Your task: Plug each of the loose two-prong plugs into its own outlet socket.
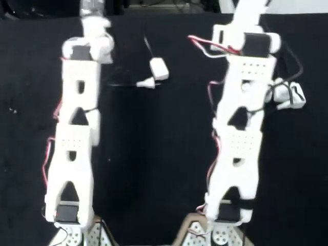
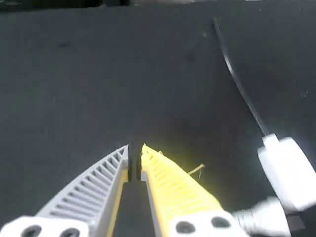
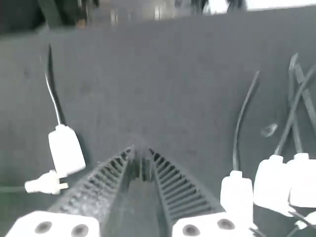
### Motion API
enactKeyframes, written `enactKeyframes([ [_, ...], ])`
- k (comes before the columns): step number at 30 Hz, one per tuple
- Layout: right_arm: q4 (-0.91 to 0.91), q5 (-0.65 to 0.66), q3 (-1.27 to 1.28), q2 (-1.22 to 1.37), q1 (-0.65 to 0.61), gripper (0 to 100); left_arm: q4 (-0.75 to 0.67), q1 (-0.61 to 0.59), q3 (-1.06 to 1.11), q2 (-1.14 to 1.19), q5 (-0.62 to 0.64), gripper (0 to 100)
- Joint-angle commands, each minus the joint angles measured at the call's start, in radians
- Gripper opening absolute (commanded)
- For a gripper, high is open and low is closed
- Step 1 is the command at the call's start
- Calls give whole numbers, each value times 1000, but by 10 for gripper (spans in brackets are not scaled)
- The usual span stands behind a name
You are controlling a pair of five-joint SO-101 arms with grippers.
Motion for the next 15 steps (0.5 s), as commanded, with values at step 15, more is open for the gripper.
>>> enactKeyframes([
  [15, -244, 32, 1167, -1046, -161, 11, 404, -84, 73, -542, 48, 58],
])
